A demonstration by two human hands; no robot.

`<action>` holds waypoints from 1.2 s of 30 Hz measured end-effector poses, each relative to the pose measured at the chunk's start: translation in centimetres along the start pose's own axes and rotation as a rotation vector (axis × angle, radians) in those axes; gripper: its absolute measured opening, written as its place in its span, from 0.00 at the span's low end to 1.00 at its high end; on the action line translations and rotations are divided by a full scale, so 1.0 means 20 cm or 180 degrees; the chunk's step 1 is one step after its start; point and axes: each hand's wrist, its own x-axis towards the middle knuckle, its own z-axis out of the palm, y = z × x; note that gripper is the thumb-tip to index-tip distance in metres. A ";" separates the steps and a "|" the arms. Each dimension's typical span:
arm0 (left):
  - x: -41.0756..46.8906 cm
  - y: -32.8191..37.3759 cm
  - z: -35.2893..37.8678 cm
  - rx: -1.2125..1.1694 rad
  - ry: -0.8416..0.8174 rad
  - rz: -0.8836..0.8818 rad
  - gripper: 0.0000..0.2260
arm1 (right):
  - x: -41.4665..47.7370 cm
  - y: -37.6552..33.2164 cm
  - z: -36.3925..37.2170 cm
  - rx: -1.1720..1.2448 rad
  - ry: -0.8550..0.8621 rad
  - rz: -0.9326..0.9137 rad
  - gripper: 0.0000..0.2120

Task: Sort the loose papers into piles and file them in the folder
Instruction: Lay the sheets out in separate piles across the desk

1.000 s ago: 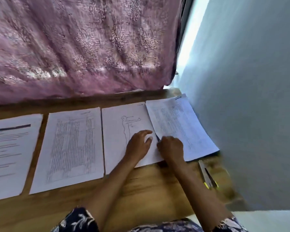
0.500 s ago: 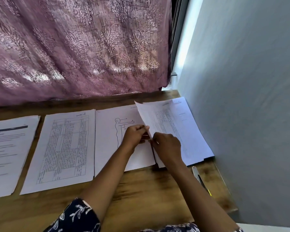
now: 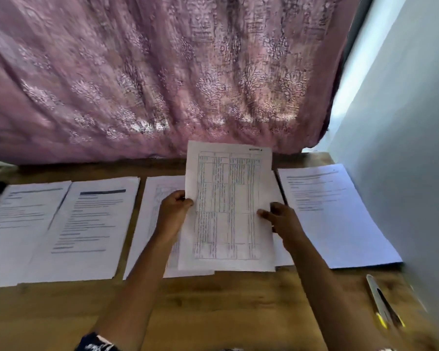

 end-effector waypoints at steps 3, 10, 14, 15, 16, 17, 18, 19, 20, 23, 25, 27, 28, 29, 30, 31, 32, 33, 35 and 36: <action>0.09 -0.07 -0.25 0.0408 0.0275 0.0083 0.04 | 0.01 -0.01 0.29 -0.0234 -0.0076 0.0003 0.14; 0.22 -0.32 -0.57 0.1805 0.0590 0.0181 0.12 | 0.05 -0.05 0.72 -0.1761 0.0138 -0.0209 0.11; 0.25 -0.38 -0.61 0.2062 0.0520 0.0238 0.15 | 0.03 -0.04 0.82 -0.2062 0.0311 -0.0201 0.09; 0.25 -0.40 -0.62 0.2086 0.0486 0.0242 0.15 | 0.02 -0.04 0.83 -0.2111 0.0356 -0.0188 0.09; 0.26 -0.41 -0.62 0.2102 0.0459 0.0257 0.16 | 0.02 -0.03 0.84 -0.2165 0.0398 -0.0181 0.09; 0.26 -0.42 -0.62 0.2116 0.0437 0.0274 0.16 | 0.01 -0.03 0.84 -0.2208 0.0436 -0.0171 0.09; 0.27 -0.43 -0.62 0.2129 0.0420 0.0297 0.17 | 0.01 -0.03 0.85 -0.2242 0.0472 -0.0170 0.09; 0.27 -0.43 -0.62 0.2150 0.0401 0.0307 0.17 | 0.01 -0.02 0.85 -0.2285 0.0504 -0.0169 0.09; 0.27 -0.44 -0.62 0.2170 0.0385 0.0319 0.17 | 0.01 -0.02 0.85 -0.2318 0.0529 -0.0169 0.09; 0.27 -0.45 -0.62 0.2267 0.0349 0.0378 0.18 | 0.02 0.00 0.86 -0.2375 0.0616 -0.0170 0.12; 0.27 -0.46 -0.63 0.2404 0.0390 0.0463 0.20 | 0.01 0.01 0.87 -0.2423 0.0702 -0.0188 0.15; 0.27 -0.47 -0.63 0.2675 0.0524 0.0553 0.23 | 0.00 0.01 0.88 -0.2531 0.0832 -0.0256 0.19; 0.27 -0.47 -0.63 0.2834 0.0584 0.0600 0.25 | -0.01 0.01 0.88 -0.2568 0.0917 -0.0315 0.21; 0.26 -0.47 -0.62 0.2971 0.0617 0.0683 0.27 | -0.02 0.01 0.88 -0.2580 0.1003 -0.0375 0.23; 0.26 -0.47 -0.60 0.3054 0.0621 0.0820 0.27 | -0.03 0.02 0.87 -0.2570 0.1072 -0.0429 0.24; 0.25 -0.47 -0.58 0.3078 0.0596 0.0995 0.27 | -0.05 0.02 0.86 -0.2554 0.1120 -0.0465 0.24; 0.24 -0.47 -0.55 0.3062 0.0536 0.1174 0.27 | -0.06 0.03 0.84 -0.2552 0.1170 -0.0504 0.23; 0.23 -0.47 -0.52 0.3025 0.0443 0.1314 0.26 | -0.08 0.04 0.82 -0.2573 0.1219 -0.0544 0.21; 0.20 -0.45 -0.44 0.2942 0.0209 0.1451 0.24 | -0.10 0.08 0.75 -0.2655 0.1324 -0.0613 0.17; 0.19 -0.45 -0.40 0.2908 0.0099 0.1483 0.24 | -0.10 0.10 0.71 -0.2688 0.1375 -0.0632 0.16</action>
